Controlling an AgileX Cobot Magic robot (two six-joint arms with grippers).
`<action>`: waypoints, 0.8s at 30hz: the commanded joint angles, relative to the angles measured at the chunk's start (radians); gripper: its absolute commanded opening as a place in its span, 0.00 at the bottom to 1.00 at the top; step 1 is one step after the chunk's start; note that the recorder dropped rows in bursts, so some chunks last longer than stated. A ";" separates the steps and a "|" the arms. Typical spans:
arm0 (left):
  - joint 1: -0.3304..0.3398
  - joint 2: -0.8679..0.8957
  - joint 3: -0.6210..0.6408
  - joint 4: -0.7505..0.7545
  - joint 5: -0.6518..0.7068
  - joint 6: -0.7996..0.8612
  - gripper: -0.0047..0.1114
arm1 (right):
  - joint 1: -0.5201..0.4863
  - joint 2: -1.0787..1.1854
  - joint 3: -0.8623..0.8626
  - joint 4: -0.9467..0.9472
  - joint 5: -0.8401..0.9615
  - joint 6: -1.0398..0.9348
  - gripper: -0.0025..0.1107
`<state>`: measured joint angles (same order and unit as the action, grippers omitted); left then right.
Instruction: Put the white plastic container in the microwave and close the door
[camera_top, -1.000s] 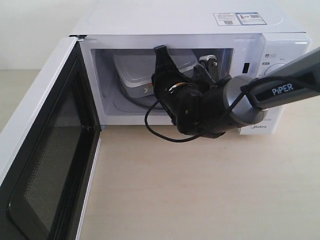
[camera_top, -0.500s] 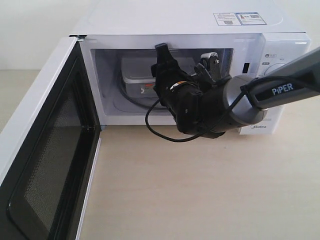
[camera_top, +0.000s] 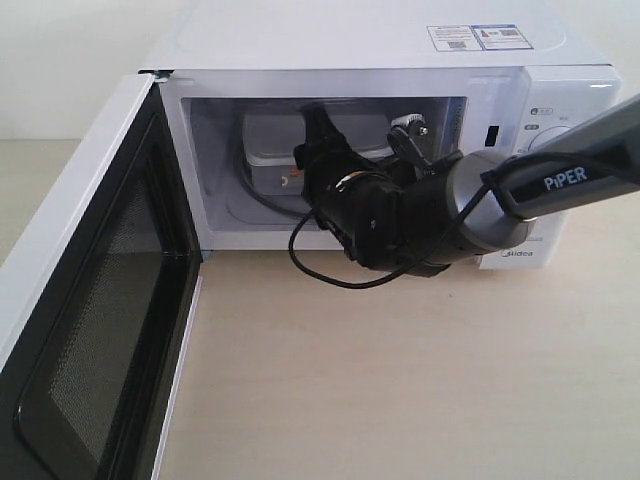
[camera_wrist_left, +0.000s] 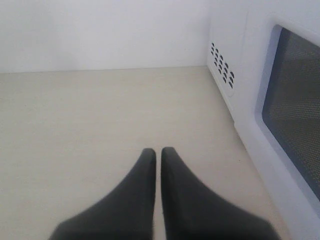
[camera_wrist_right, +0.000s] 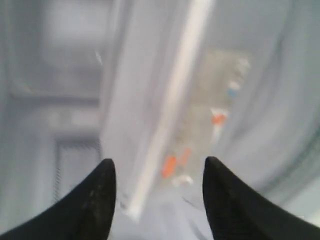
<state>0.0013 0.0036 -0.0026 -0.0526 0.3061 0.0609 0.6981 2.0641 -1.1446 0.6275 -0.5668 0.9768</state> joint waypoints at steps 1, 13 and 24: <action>0.005 -0.004 0.003 0.000 0.000 0.001 0.08 | -0.003 -0.009 0.008 -0.109 0.071 -0.008 0.48; 0.005 -0.004 0.003 0.000 0.000 0.001 0.08 | -0.001 -0.121 0.008 -0.346 0.368 -0.207 0.48; 0.005 -0.004 0.003 0.000 0.000 0.001 0.08 | -0.001 -0.217 0.008 -0.505 0.700 -0.490 0.48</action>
<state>0.0013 0.0036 -0.0026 -0.0526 0.3061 0.0609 0.6981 1.8640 -1.1428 0.1446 0.0839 0.5471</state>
